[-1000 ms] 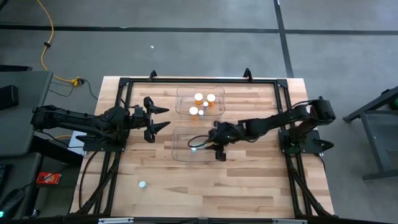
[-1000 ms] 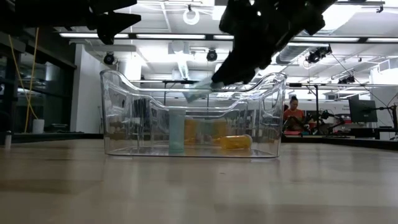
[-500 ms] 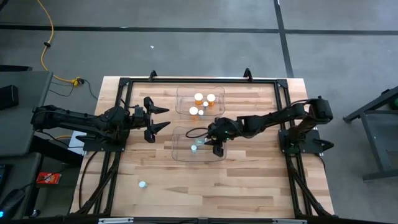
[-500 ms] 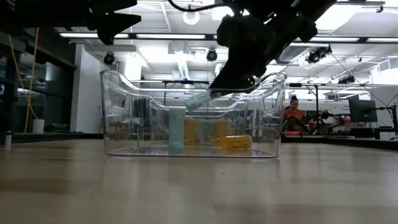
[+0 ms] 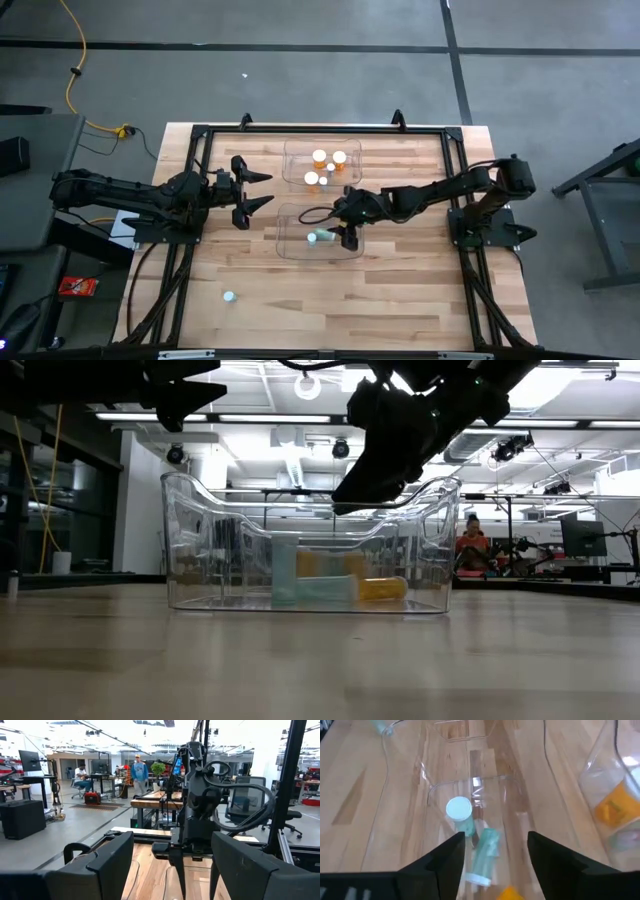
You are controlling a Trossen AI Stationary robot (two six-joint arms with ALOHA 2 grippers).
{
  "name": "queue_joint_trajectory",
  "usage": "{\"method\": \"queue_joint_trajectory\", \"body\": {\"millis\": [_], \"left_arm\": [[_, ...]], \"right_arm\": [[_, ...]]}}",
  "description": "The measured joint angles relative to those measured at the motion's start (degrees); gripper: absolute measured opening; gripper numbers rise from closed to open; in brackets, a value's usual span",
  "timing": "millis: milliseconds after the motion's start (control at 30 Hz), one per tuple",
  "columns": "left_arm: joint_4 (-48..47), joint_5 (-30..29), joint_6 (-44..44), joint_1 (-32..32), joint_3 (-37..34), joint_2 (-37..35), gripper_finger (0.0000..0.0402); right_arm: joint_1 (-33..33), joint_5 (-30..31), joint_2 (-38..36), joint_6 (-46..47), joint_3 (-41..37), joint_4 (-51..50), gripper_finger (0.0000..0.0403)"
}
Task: Pick and place medicine bottles into bin by pill shape (circle, oval)
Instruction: Put the blue tablet bottle into the bottom transparent bin
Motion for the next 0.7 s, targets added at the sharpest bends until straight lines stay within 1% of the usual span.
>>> {"method": "queue_joint_trajectory", "body": {"millis": [133, 267, 367, 467, 533, 600, 700], "left_arm": [[0.0, 0.0, 0.0, 0.0, 0.0, -0.02, 0.0256], [-0.3, 0.06, -0.05, -0.02, 0.0, -0.02, 0.0256], [-1.03, 0.08, -1.13, -0.04, 0.0, 0.0, 0.0256], [-1.19, 0.08, -1.16, -0.04, 0.0, -0.02, 0.0256], [-1.19, 0.08, -1.2, -0.03, 0.0, -0.02, 0.0256], [-1.09, 0.08, -1.11, -0.04, 0.0, -0.02, 0.0256], [-0.89, 0.08, -1.1, -0.02, 0.0, -0.02, 0.0256]], "right_arm": [[-0.68, 0.88, -2.2, -5.29, 2.07, 0.2, 0.0211], [0.17, 7.39, -7.13, -9.58, 0.82, 3.86, 0.0204], [1.11, 12.59, -11.24, -10.59, -4.63, 11.35, 0.0199], [1.0, 15.0, -15.96, -10.13, -12.61, 21.32, 0.0197], [0.53, 15.29, -18.95, -9.0, -17.59, 28.45, 0.0197], [0.02, 15.41, -21.68, -7.92, -21.86, 33.39, 0.0197], [-0.68, 15.36, -24.45, -7.31, -25.7, 37.31, 0.0197]]}}
